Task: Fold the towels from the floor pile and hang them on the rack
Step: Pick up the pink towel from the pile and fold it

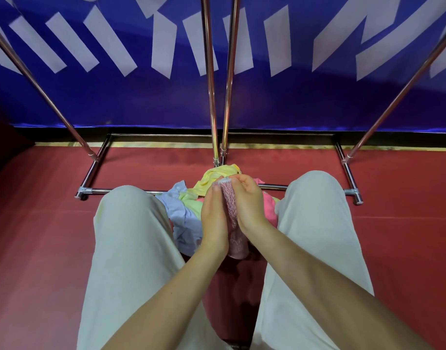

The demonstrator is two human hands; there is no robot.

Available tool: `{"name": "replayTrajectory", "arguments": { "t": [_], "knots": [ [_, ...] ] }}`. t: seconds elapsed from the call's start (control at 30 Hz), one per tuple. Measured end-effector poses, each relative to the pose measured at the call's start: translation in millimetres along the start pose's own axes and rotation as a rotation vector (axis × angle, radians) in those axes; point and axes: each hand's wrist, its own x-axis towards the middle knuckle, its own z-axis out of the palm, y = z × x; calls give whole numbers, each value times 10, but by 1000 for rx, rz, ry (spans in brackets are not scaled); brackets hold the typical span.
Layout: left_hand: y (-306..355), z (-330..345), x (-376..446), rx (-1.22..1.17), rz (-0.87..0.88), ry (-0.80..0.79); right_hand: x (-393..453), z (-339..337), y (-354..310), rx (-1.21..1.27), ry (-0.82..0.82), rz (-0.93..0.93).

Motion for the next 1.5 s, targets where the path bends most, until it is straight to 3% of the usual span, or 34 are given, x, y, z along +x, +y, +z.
{"name": "replayTrajectory", "arguments": {
  "t": [0.13,0.27,0.5,0.73,0.93,1.23,1.37,1.5],
  "knots": [
    [-20,33,-21,150,130,-53,3,-61,-66,101,4,33],
    [36,41,52,208,183,23,7,-132,-154,131,-78,32],
    [342,-152,146,296,332,54,-38,-251,-204,-241,-347,-325],
    [478,-416,58,449,432,-54,-35,-344,51,-480,-463,-351],
    [514,-732,102,455,398,-14,-37,-455,357,-717,-543,-370],
    [763,-1086,231,225,374,276,54,-694,612,-1028,-633,-226],
    [715,-1294,282,301,382,284,82,-797,548,-1142,-584,-294],
    [663,-1475,252,398,376,305,89,-847,457,-1073,-555,-296]
  ]
}}
